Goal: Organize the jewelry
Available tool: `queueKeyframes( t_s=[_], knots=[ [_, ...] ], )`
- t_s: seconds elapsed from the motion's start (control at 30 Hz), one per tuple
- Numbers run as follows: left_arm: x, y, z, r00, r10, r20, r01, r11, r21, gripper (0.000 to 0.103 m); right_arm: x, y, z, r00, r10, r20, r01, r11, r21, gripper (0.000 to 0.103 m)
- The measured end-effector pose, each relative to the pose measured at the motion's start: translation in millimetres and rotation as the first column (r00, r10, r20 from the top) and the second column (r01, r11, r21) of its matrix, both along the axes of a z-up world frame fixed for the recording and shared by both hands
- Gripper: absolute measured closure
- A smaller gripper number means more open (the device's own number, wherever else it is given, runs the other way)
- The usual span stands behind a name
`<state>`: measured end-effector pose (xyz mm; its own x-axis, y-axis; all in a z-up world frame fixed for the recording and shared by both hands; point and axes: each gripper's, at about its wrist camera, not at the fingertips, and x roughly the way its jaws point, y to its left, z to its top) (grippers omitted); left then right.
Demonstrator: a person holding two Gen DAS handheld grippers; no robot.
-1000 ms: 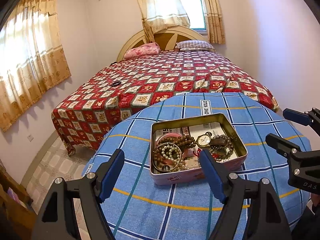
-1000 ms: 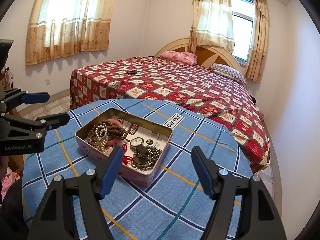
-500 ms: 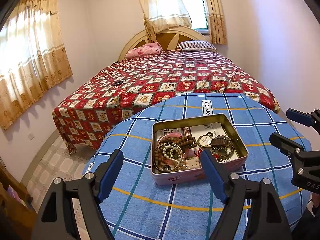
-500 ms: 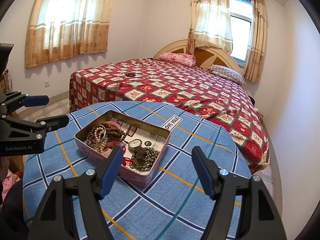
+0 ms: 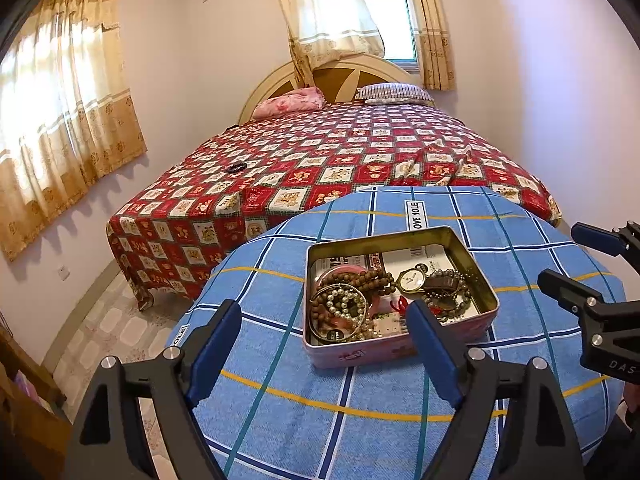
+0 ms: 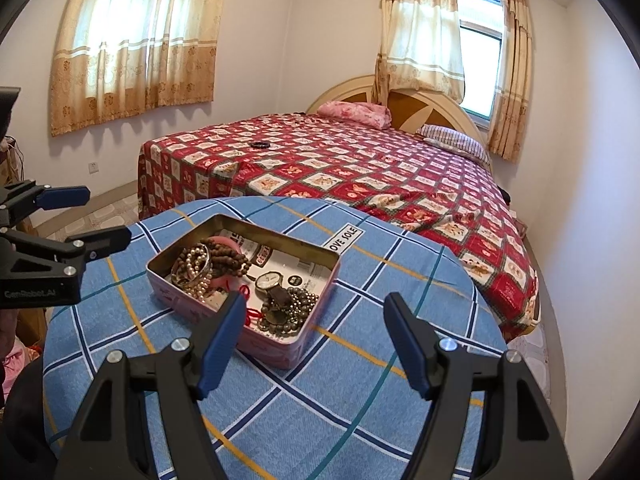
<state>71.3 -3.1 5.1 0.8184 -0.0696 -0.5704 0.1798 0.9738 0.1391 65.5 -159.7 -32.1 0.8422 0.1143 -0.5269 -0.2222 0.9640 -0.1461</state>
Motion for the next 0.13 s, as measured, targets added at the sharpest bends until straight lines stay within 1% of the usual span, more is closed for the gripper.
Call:
queueKeyframes(
  t_s=[0.13],
  knots=[
    [-0.4,-1.7,-1.3,1.000,-0.005,-0.010,0.005,1.000,-0.009,0.018,4.1,-4.7,-6.6,1.000,-0.020,-0.015,0.020,1.000,0.002,0.030]
  ],
)
